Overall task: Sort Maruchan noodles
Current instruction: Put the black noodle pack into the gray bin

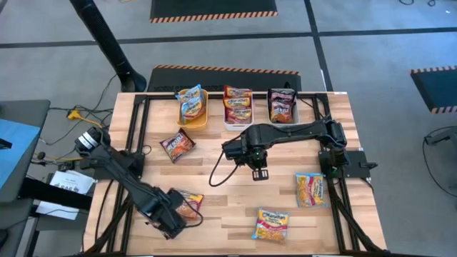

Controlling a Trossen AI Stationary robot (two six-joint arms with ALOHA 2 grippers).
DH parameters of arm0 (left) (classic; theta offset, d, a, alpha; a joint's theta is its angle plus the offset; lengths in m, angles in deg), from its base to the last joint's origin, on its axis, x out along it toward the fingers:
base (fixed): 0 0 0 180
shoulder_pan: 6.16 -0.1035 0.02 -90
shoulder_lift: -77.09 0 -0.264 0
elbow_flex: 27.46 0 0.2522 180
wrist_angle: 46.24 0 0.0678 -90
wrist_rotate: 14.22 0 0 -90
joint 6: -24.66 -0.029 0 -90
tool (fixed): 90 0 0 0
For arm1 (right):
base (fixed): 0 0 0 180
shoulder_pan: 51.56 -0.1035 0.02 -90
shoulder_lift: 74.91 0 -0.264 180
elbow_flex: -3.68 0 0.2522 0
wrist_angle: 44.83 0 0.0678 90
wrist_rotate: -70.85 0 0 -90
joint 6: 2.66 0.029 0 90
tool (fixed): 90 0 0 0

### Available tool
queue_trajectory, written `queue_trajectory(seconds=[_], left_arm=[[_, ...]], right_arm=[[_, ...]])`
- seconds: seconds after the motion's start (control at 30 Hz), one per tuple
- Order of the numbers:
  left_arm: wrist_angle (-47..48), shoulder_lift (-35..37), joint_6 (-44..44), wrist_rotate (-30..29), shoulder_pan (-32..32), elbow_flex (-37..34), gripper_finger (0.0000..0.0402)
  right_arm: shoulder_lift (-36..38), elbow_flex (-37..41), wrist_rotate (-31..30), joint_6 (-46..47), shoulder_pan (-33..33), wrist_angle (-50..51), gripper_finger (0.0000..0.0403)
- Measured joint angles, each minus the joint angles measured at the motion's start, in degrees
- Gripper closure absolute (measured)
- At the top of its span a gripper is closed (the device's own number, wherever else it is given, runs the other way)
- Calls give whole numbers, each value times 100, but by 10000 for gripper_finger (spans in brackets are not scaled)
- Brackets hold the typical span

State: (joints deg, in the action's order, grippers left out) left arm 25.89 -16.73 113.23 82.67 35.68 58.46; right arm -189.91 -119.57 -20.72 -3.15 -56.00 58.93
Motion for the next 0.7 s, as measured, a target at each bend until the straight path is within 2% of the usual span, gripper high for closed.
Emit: queue_trajectory(seconds=[0.2, 0.4, 0.7], left_arm=[[-236, -68, 626, -589, 203, 2, 242], [-300, -547, 671, -270, 303, 2, 242], [-249, -1093, 610, -159, 303, 17, 242]], right_arm=[[0, 0, 2, 0, 0, 2, 285], [0, 0, 2, 0, 0, 0, 285], [0, 0, 2, 2, 0, 0, 285]])
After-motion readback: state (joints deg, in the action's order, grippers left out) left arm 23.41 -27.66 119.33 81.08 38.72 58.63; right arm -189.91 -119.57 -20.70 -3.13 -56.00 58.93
